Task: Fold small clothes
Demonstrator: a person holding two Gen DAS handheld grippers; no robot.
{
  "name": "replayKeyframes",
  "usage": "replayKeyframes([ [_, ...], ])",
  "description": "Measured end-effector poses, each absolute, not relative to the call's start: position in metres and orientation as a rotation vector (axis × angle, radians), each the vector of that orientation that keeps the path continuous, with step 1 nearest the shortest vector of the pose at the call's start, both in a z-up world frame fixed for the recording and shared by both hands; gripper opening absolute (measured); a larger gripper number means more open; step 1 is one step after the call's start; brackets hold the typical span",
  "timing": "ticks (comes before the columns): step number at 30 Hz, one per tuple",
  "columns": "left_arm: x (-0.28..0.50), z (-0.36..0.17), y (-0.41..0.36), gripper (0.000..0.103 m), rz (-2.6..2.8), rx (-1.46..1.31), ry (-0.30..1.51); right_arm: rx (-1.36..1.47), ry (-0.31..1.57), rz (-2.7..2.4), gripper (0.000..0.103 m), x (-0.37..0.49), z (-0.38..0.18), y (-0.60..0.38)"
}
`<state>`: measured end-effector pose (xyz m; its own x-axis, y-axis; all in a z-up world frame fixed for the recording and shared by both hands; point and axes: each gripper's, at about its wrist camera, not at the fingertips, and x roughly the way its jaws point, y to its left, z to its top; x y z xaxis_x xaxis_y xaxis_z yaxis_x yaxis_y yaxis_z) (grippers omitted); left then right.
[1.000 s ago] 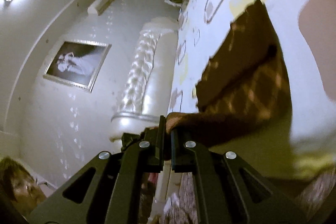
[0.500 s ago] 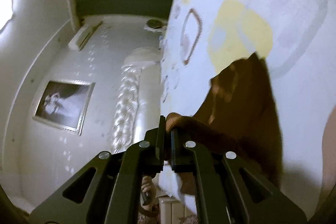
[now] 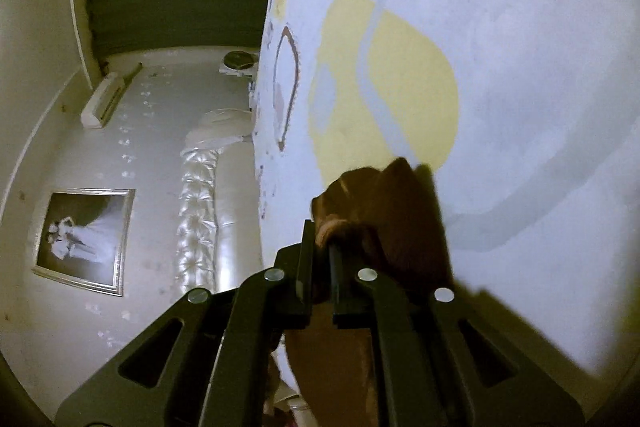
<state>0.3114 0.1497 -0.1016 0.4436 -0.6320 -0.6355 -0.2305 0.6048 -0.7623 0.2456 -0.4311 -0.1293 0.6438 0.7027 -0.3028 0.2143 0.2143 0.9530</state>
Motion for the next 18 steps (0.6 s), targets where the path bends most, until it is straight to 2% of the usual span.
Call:
replayKeyframes([
  [8,0.311,-0.093,0.155,0.008,-0.255,-0.918,1.083,1.297,0.856,0.396,0.006,0.261,-0.127,-0.425],
  [14,0.32,-0.103,0.154,0.009,-0.213,-0.906,1.133,1.287,0.882,0.371,0.008,0.271,-0.133,-0.421],
  [18,0.327,-0.11,0.156,0.018,-0.216,-0.919,1.169,1.334,0.844,0.35,0.022,0.271,-0.138,-0.428],
])
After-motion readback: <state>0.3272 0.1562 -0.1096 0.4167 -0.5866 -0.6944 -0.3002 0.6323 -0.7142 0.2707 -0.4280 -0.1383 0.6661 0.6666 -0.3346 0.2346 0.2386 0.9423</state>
